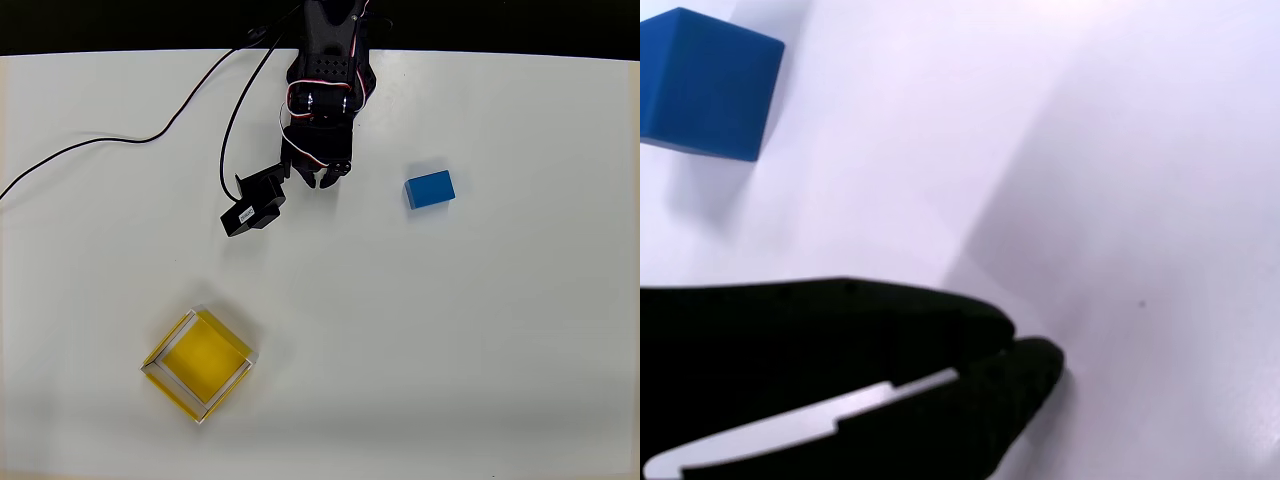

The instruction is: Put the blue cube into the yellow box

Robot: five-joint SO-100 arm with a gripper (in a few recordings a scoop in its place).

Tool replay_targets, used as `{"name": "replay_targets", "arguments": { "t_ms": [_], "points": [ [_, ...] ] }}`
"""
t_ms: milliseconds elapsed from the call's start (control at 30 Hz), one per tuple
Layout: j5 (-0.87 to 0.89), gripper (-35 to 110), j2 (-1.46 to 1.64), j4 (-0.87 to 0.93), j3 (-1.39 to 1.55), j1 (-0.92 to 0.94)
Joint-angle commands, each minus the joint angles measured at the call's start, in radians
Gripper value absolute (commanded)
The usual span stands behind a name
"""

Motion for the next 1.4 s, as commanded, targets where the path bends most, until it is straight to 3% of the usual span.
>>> {"name": "replay_targets", "arguments": {
  "t_ms": [0, 367, 667, 933, 1367],
  "points": [
    [0.037, 2, 0.026, 0.014, 0.028, 0.0],
    [-0.005, 1, 0.026, 0.015, 0.028, 0.003],
    [-0.015, 16, -0.166, -0.035, -0.229, -0.051],
    [0.15, 17, -0.517, -0.031, -0.658, -0.175],
    [0.322, 44, -0.822, 0.092, -0.928, -0.449]
  ]
}}
